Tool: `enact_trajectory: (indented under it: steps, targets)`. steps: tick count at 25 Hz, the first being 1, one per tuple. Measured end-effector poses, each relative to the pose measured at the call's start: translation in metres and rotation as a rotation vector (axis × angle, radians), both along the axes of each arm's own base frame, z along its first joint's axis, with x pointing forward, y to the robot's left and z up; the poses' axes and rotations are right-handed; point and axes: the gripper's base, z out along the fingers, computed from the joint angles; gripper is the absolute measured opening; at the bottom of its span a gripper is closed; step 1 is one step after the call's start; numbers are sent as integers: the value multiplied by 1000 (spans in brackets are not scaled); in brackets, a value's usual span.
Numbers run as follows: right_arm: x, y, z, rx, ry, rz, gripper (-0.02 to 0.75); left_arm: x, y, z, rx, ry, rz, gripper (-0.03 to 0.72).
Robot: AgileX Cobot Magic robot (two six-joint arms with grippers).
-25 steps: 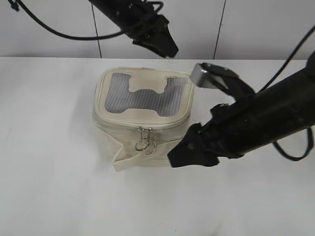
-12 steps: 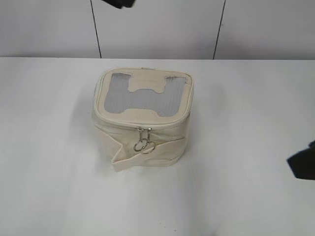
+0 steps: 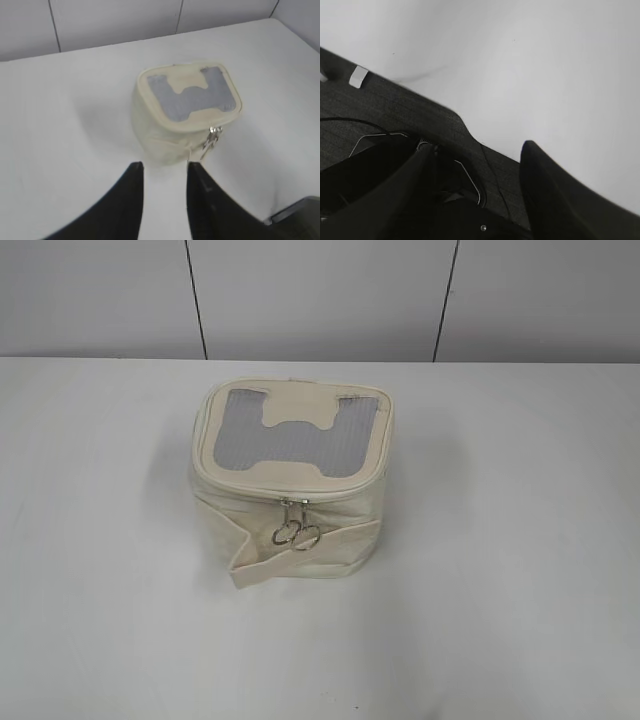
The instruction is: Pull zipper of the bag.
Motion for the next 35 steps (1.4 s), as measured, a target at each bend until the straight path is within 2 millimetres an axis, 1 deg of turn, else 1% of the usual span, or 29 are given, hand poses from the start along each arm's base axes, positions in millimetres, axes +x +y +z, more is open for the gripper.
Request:
enact_trajectory:
  steps: [2,4,7,9,11,13,21,27,31,33,35]
  targets:
    - [-10,-6,-3,7,-34,-12,435,-26,15,-22,-2,5,12,302]
    - [-18,-10,-9,21,-62,-17,459,-42,25,-46,7,15,19,334]
    - [-33,-17,-17,44,-130,-23,482,-59,36,-74,1,-22,32,350]
    - [-44,-23,-19,68,-202,-26,486,-68,41,-84,-23,-70,35,352]
    - [-53,-29,-20,81,-276,-28,486,-71,43,-85,-30,-97,40,351]
    - [-58,-32,-21,81,-315,-33,486,-68,42,-87,-18,-107,35,352]
    - [-47,-29,-22,112,-406,-48,486,-69,41,-88,-4,-124,10,345]
    - [-46,-29,-22,118,-418,-50,461,-69,41,-88,-3,-124,10,316]
    - [-46,-29,-22,119,-418,-51,452,-69,41,-88,-3,-124,11,313]
    - [-45,-28,-22,118,-419,-60,452,-69,41,-88,-2,-124,36,313]
    - [-45,-28,-22,110,-421,-100,452,-69,40,-88,5,-125,120,313]
